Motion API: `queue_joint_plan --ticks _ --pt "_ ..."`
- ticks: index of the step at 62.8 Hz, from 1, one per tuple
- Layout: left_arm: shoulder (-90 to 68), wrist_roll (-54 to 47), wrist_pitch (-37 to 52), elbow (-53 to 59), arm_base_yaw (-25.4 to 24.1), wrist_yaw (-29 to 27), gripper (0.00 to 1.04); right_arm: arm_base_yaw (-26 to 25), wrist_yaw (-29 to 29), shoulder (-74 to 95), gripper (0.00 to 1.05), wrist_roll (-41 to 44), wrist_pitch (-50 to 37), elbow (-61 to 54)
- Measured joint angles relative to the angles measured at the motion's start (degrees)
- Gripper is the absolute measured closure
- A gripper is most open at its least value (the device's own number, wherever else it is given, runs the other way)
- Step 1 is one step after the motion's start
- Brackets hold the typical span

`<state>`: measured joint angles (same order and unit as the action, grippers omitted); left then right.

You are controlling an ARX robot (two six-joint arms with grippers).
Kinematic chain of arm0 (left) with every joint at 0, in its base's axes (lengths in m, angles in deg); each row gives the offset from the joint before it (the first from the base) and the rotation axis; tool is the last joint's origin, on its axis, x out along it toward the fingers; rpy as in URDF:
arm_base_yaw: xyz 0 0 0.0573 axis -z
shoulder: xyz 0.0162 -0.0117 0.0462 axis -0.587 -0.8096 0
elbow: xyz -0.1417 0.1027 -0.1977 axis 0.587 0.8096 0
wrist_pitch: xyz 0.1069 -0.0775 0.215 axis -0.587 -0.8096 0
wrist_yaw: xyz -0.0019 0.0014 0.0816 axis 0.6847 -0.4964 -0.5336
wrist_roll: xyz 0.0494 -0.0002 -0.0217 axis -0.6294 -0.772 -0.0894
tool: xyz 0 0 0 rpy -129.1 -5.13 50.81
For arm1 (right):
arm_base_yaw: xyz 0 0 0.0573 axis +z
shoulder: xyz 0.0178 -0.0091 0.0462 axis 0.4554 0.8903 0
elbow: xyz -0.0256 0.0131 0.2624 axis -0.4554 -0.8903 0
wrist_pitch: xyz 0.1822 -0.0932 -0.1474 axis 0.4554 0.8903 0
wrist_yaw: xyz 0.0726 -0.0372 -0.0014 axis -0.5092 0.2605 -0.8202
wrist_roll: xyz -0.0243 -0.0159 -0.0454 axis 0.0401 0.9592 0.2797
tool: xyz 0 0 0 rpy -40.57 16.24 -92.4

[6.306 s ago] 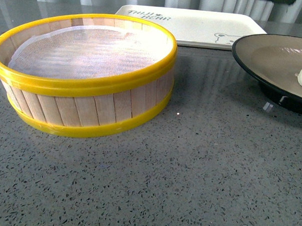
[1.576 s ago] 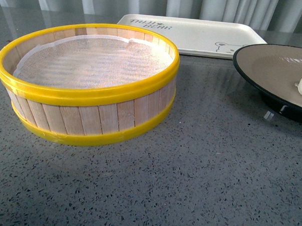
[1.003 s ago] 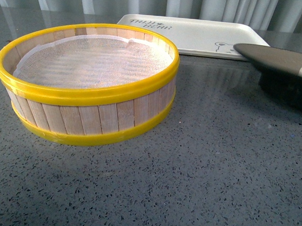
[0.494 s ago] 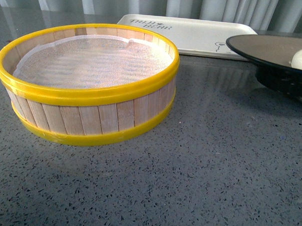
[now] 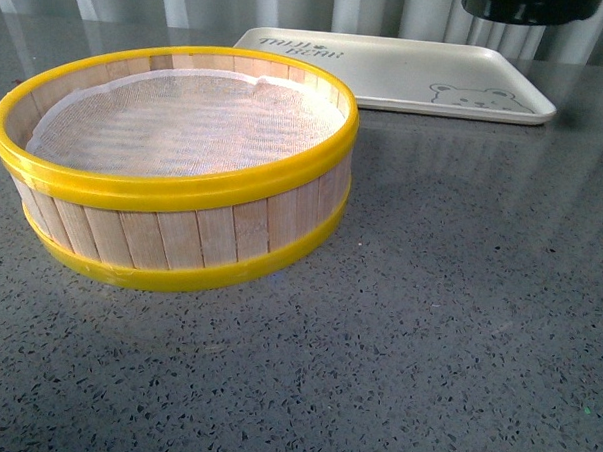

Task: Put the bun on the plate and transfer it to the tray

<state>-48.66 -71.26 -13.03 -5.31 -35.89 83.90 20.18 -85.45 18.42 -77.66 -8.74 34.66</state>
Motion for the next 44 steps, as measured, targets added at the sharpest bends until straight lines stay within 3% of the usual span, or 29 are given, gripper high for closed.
queue_joint_plan --ticks 16,44 --pt "0.0 0.0 0.0 0.0 0.0 0.0 0.07 2.8 1.5 12.9 1.02 0.1 5.4 15.1" --pt "0.0 0.0 0.0 0.0 0.0 0.0 0.07 4.0 1.0 21.6 1.02 -1.6 6.6 24.3"
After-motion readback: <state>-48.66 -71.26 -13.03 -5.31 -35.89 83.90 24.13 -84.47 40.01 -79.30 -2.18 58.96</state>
